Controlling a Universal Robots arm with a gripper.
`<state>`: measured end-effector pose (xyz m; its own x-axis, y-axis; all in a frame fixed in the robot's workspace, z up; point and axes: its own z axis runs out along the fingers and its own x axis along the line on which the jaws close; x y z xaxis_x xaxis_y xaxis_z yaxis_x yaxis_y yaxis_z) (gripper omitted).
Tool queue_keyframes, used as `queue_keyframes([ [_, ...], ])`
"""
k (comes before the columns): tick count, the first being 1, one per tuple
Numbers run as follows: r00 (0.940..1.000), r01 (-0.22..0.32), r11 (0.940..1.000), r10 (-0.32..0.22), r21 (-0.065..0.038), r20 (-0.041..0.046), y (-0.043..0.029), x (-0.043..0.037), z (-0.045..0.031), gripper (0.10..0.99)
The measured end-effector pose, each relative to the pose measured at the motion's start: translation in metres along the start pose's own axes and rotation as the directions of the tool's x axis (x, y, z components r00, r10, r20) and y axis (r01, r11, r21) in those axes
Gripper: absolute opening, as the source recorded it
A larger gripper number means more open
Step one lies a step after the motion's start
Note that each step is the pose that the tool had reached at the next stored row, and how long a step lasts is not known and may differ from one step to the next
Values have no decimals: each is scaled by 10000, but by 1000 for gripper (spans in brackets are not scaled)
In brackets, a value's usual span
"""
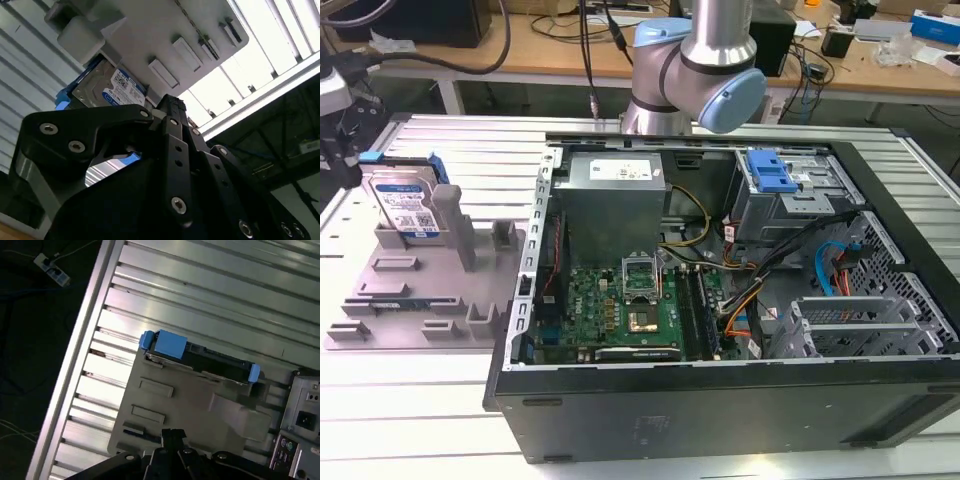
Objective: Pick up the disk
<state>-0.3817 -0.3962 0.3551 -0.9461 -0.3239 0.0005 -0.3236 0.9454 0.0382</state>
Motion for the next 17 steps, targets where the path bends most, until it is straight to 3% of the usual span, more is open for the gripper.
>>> queue_keyframes([
  [2,9938,1109,9938,-1109,-2,-42,0,0,0,169],
  [4,9888,1492,9888,-1492,-4,-57,0,0,0,294],
  [5,9838,1793,9838,-1793,-5,-69,0,0,0,294],
  [6,9768,2139,9768,-2139,-8,-82,0,0,0,416],
  [7,9732,2297,9733,-2296,-9,-88,0,0,0,416],
  [8,9692,2463,9692,-2463,-11,-94,0,0,1,475],
  [9,9605,2782,9605,-2782,-15,-107,0,0,2,541],
  [10,9544,2983,9545,-2983,-16,-115,0,0,2,541],
  [12,9322,3617,9323,-3617,-24,-139,0,0,2,541],
  [13,9281,3721,9282,-3721,-26,-142,0,0,2,541],
  [14,9167,3992,9169,-3992,-29,-152,-1,0,2,541],
  [17,8724,4885,8726,-4884,-32,-173,-1,0,3,541],
])
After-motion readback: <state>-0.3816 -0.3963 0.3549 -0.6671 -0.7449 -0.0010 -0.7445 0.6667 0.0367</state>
